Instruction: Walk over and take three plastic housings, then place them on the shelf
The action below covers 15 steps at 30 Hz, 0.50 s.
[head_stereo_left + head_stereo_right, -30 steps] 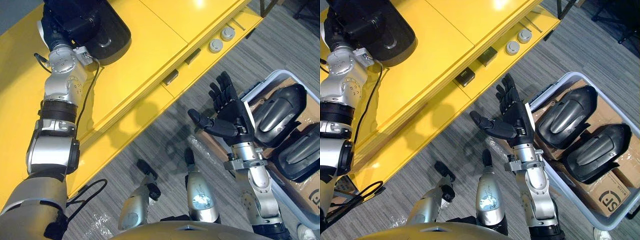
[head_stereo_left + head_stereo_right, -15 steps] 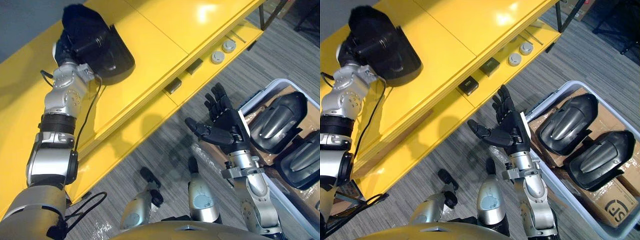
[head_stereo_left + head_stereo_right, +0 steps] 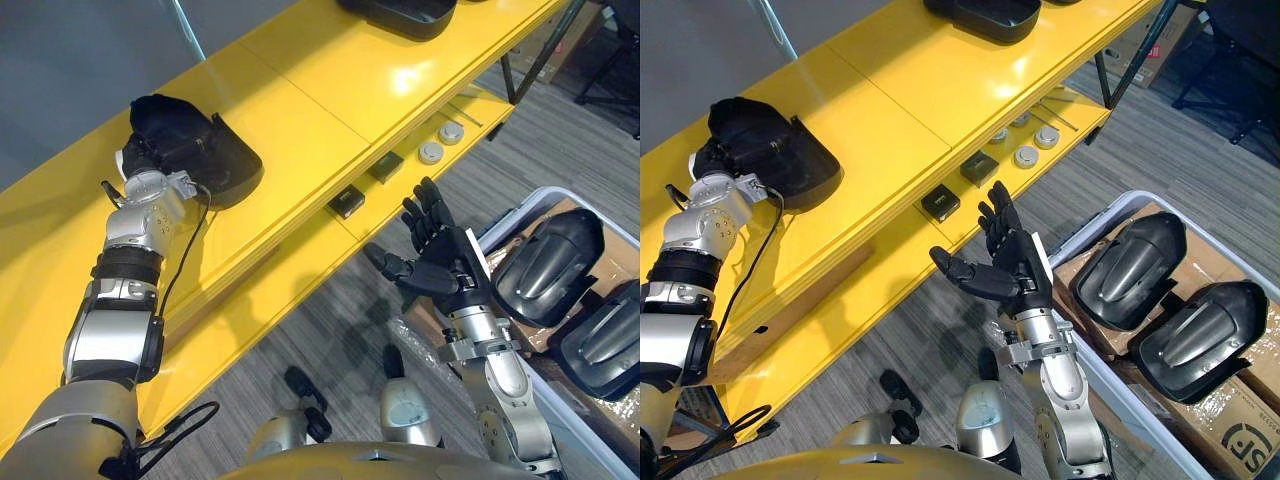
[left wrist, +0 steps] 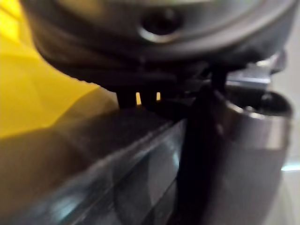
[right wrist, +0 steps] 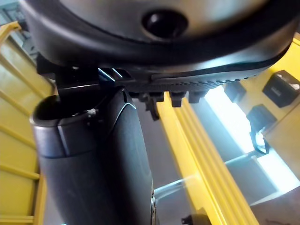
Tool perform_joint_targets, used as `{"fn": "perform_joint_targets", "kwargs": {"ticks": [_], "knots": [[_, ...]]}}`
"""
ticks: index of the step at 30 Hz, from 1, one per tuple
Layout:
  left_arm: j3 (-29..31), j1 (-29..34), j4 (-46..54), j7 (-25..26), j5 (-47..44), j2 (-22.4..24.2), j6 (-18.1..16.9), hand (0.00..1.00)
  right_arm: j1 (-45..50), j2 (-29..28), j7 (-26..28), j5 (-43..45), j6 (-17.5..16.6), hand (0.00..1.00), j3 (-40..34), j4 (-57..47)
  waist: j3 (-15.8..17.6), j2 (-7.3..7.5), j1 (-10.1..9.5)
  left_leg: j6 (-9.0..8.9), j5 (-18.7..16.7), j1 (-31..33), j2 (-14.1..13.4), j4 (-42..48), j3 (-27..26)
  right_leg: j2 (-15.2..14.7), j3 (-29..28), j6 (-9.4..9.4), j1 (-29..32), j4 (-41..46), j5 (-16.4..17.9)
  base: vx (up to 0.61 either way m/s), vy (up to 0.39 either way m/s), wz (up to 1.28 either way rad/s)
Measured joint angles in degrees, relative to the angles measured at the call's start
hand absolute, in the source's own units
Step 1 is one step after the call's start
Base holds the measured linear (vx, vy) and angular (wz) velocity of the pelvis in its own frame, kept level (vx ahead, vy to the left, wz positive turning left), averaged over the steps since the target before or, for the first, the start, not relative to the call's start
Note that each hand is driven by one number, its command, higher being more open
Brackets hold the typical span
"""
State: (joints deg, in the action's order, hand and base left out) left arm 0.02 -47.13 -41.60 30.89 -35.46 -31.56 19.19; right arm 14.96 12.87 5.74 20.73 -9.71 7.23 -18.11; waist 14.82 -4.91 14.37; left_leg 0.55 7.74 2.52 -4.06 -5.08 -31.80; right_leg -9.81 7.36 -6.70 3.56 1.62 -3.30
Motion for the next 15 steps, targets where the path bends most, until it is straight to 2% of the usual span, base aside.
{"fn": "perform_joint_targets", "kwargs": {"ticks": [3, 5, 9, 11, 15], "knots": [[1.0, 0.0, -1.7, 2.4, 4.9, 0.2, 1.7, 1.00, 0.0, 0.2, 0.0, 0.0, 0.6, 1.00, 0.8, 0.0, -0.8, 0.18, 0.00, -0.26, -0.1, 0.0, -0.1, 0.0, 0.0, 0.1, 0.0, 0.11, 0.0, 0.0, 0.1, 0.00, 0.000, 0.00], [1.7, 0.0, -2.4, 3.3, 11.1, 0.2, 4.0, 1.00, 0.0, 0.3, 0.0, 0.0, 0.6, 1.00, 1.3, 0.0, -0.8, 0.22, 0.01, -0.31, -0.1, 0.0, -0.1, 0.0, 0.0, 0.1, 0.0, 0.11, 0.0, 0.0, 0.1, 0.00, 0.000, 0.00], [2.2, -1.0, -2.5, 3.9, 16.2, -0.1, 8.5, 1.00, 0.2, 0.4, 0.1, 0.0, 0.6, 1.00, 2.6, 0.0, -0.9, 0.20, 0.03, -0.38, -0.1, 0.0, -0.1, 0.1, 0.0, 0.1, 0.0, 0.13, 0.1, 0.2, 0.1, 0.00, 0.000, 0.00], [2.2, -2.5, -3.1, 1.7, 18.8, -0.7, 12.2, 1.00, 0.4, 0.4, 0.1, 0.0, 0.7, 1.00, 3.0, 0.0, -0.9, 0.19, 0.01, -0.37, -0.1, 0.1, -0.1, 0.2, 0.1, 0.1, 0.1, 0.16, 0.1, 0.3, 0.1, 0.00, 0.000, 0.00], [2.2, -2.9, -3.1, -1.4, 20.6, -1.6, 13.6, 1.00, 0.5, 0.4, 0.1, 0.0, 1.0, 1.00, 3.0, 0.0, -0.9, 0.15, -0.01, -0.27, 0.1, 0.1, 0.0, 0.2, 0.3, 0.1, 0.1, 0.32, 0.1, 0.5, 0.2, 0.00, 0.000, 0.00]]}}
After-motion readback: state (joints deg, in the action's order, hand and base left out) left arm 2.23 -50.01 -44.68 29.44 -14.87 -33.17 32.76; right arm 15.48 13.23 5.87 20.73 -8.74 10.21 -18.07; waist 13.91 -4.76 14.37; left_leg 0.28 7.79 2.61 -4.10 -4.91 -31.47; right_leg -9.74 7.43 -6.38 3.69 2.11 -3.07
